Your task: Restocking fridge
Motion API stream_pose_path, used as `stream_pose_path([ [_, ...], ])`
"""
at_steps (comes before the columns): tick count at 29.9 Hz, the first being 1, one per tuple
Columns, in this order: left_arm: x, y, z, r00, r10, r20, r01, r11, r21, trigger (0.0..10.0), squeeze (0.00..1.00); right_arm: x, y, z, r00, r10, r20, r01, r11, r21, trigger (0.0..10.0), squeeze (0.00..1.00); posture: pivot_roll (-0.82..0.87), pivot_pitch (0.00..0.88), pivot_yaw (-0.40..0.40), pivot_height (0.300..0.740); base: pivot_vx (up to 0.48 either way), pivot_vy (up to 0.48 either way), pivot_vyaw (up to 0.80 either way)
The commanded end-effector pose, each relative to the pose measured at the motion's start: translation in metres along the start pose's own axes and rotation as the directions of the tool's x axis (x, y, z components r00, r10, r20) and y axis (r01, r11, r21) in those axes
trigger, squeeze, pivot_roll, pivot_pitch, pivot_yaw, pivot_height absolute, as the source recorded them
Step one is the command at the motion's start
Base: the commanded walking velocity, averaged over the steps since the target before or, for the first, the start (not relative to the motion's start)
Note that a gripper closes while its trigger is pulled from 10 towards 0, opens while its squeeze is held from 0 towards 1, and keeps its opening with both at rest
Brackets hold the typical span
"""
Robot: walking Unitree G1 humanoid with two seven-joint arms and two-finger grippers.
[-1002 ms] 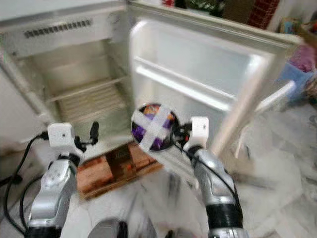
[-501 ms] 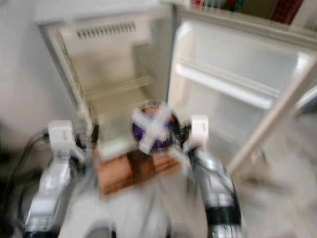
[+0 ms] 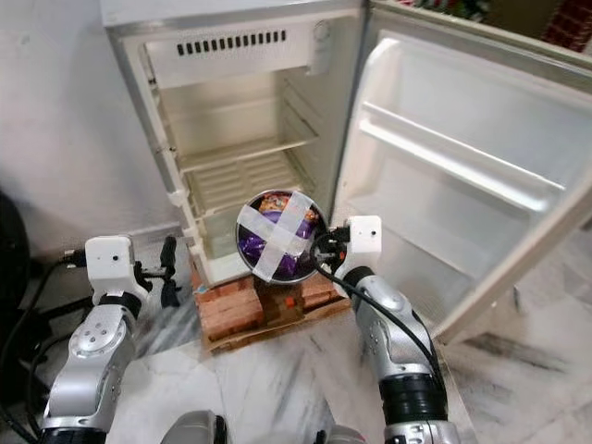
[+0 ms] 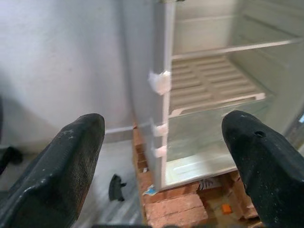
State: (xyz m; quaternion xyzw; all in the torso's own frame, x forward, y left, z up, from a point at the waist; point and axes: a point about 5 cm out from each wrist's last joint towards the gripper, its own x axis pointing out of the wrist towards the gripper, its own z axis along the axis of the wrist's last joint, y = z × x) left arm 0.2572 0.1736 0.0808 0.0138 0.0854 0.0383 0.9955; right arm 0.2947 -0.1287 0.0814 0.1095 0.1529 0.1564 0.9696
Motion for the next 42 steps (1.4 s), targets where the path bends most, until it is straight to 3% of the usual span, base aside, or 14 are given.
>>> stream_pose_path([
  [1,-0.0012,0.002,0.0018,1.0,0.003,-0.006,-0.003,1.0,0.01,10.0,0.0,0.0025,0.0048,0.0085,0.999,0.026,0.037,-0.025,1.0,-0.016,10.0,0.0,0.06,0.034,-0.016,0.74,0.0,0.0,0.79],
  [16,-0.01,0.0062,-0.0041,0.999,-0.021,-0.037,0.021,1.0,0.003,10.0,0.0,0.0001,0.0038,0.0027,1.0,0.0,0.025,0.0,1.0,0.008,10.0,0.0,0.06,0.047,-0.01,0.74,0.0,0.0,0.78],
  [25,-0.0094,0.0033,-0.0044,0.999,-0.014,-0.048,0.014,1.0,-0.007,10.0,0.0,0.0033,-0.0028,0.0101,0.997,-0.059,0.057,0.059,0.998,-0.001,10.0,0.0,0.05,0.056,-0.012,0.74,0.19,0.0,0.0],
  [42,-0.0094,0.0017,-0.0041,0.999,-0.014,-0.049,0.013,1.0,-0.021,10.0,0.0,0.0064,-0.001,0.0102,0.997,-0.062,0.054,0.062,0.998,0.0,10.0,0.0,0.06,0.063,-0.016,0.74,0.322,0.0,0.0],
])
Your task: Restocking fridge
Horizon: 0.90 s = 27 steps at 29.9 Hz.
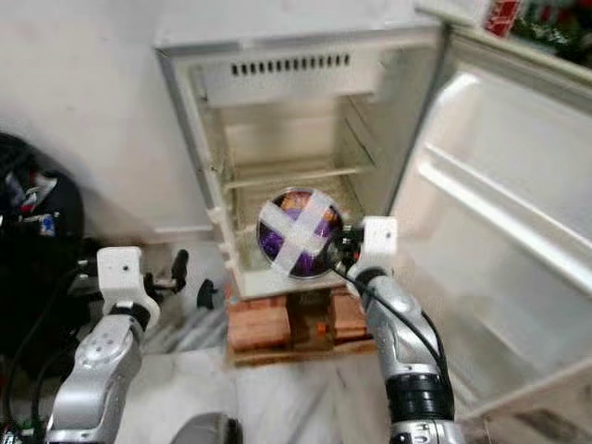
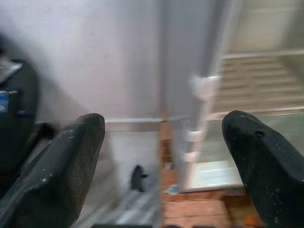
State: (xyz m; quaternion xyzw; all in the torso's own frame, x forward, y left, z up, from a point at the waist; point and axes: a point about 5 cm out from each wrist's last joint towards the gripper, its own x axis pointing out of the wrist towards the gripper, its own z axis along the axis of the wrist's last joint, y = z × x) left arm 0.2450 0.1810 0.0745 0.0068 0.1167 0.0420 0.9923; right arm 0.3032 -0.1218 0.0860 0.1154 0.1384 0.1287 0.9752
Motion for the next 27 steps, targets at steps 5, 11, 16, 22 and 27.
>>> stream_pose_path([
  [5,0.001,-0.007,0.004,1.0,-0.023,0.007,0.023,1.0,-0.015,10.0,0.0,-0.001,-0.012,0.008,0.999,-0.025,0.022,0.025,1.0,-0.013,10.0,0.0,0.06,0.064,-0.017,0.74,0.353,0.0,0.0],
  [11,0.002,-0.01,0.003,0.999,-0.037,-0.007,0.037,0.998,-0.041,10.0,0.0,0.0,-0.013,0.009,1.0,-0.023,0.021,0.023,1.0,-0.018,10.0,0.0,0.06,0.065,-0.017,0.74,0.325,0.288,0.0],
  [16,0.001,-0.012,0.002,0.999,-0.038,-0.014,0.038,0.998,-0.043,10.0,0.0,0.0,-0.011,0.007,1.0,-0.02,0.015,0.021,1.0,-0.02,10.0,0.0,0.06,0.066,-0.016,0.74,0.3,0.375,0.0],
  [22,0.002,-0.013,0.003,0.999,-0.04,-0.006,0.04,0.998,-0.039,10.0,0.0,0.001,-0.01,0.007,1.0,-0.012,0.015,0.012,1.0,-0.016,10.0,0.0,0.06,0.065,-0.017,0.74,0.228,0.381,0.0],
  [27,0.003,-0.017,0.004,0.999,-0.053,0.0,0.053,0.998,-0.031,10.0,0.0,0.001,-0.011,0.008,1.0,-0.02,0.018,0.02,1.0,-0.013,10.0,0.0,0.06,0.064,-0.017,0.74,0.0,0.068,0.0],
])
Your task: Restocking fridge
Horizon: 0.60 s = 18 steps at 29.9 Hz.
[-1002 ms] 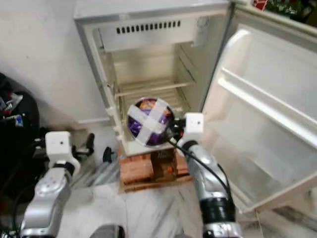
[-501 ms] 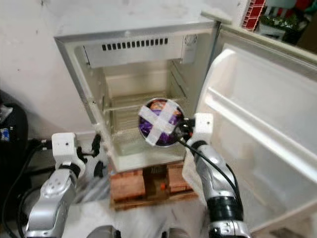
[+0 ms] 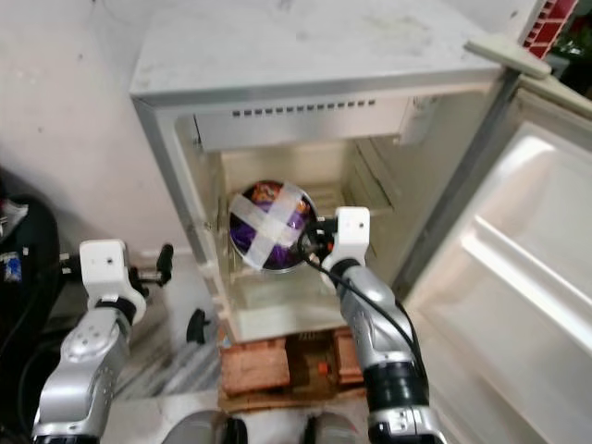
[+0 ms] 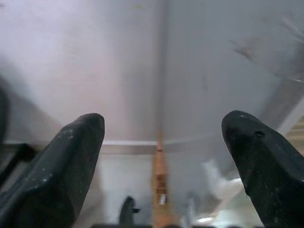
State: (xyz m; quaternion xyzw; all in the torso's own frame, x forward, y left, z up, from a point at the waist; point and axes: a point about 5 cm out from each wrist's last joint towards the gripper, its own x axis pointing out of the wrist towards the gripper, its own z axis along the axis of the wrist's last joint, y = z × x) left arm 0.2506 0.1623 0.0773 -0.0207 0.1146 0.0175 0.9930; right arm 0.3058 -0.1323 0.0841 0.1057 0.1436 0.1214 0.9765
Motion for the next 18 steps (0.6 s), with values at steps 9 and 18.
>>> stream_pose_path([
  [9,0.0,-0.001,-0.001,1.0,-0.008,-0.022,0.008,1.0,0.006,10.0,0.0,0.003,-0.004,0.009,0.999,-0.038,0.036,0.038,0.999,0.008,10.0,0.0,0.06,0.062,-0.018,0.74,0.0,0.0,0.0],
  [18,-0.02,-0.007,-0.019,0.976,-0.141,-0.165,0.153,0.986,0.064,10.0,0.0,0.014,-0.011,0.014,0.995,-0.099,0.032,0.097,0.993,0.066,10.0,0.0,0.11,0.078,-0.028,0.74,0.0,0.0,0.0],
])
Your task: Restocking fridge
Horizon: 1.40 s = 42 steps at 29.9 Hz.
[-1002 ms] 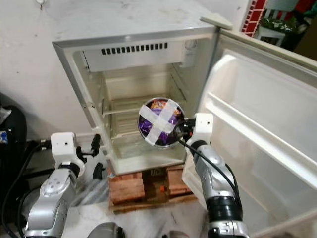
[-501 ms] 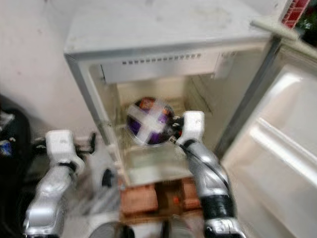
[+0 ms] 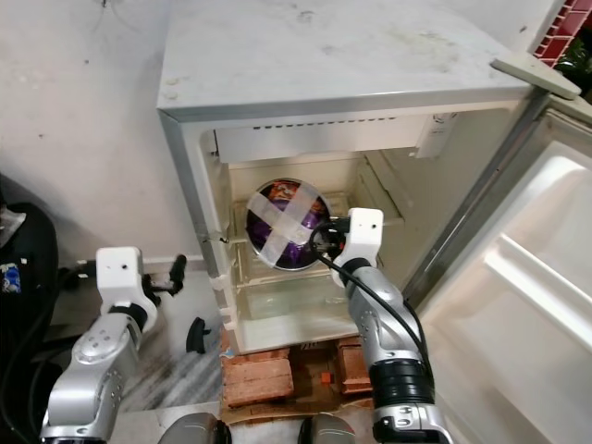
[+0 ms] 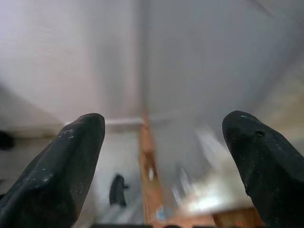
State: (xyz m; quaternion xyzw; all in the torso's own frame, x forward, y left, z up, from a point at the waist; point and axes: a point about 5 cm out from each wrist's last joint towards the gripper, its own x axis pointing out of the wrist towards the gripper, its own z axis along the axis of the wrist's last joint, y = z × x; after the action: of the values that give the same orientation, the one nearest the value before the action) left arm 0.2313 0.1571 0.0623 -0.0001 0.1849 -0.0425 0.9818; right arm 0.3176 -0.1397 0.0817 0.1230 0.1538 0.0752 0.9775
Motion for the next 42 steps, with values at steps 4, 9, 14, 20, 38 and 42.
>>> stream_pose_path([
  [4,-0.014,-0.002,-0.002,0.998,-0.052,-0.02,0.054,0.997,0.064,10.0,0.0,0.015,0.002,0.016,0.999,-0.025,0.035,0.023,0.998,0.057,10.0,0.0,0.14,0.089,-0.038,0.74,0.0,0.0,0.0],
  [9,-0.031,0.0,-0.003,0.999,-0.041,-0.031,0.043,0.996,0.074,10.0,0.0,0.037,0.021,0.025,1.0,-0.002,0.023,0.0,0.996,0.093,10.0,0.0,0.22,0.121,-0.08,0.74,0.0,0.0,0.0],
  [14,-0.042,0.0,-0.006,0.999,-0.005,-0.044,0.008,0.998,0.061,10.0,0.0,0.05,0.043,0.025,0.999,0.024,-0.025,-0.02,0.988,0.154,10.0,0.0,0.27,0.156,-0.124,0.74,0.0,0.0,0.0],
  [20,-0.062,-0.005,-0.008,0.998,0.045,-0.048,-0.042,0.998,0.051,10.0,0.0,0.056,0.072,0.015,0.994,0.05,-0.097,-0.021,0.959,0.283,10.0,0.0,0.31,0.201,-0.156,0.74,0.0,0.0,0.0],
  [38,-0.076,-0.013,-0.01,0.994,0.053,-0.095,-0.05,0.998,0.035,10.0,0.0,0.06,0.124,0.017,0.986,-0.017,-0.165,0.129,0.704,0.698,10.0,0.0,0.32,0.273,-0.177,0.74,0.0,0.0,0.0],
  [42,-0.079,-0.016,-0.01,0.993,0.056,-0.105,-0.052,0.998,0.037,10.0,0.0,0.059,0.138,0.019,0.984,-0.008,-0.178,0.132,0.704,0.698,10.0,0.0,0.33,0.282,-0.18,0.74,0.0,0.0,0.0],
])
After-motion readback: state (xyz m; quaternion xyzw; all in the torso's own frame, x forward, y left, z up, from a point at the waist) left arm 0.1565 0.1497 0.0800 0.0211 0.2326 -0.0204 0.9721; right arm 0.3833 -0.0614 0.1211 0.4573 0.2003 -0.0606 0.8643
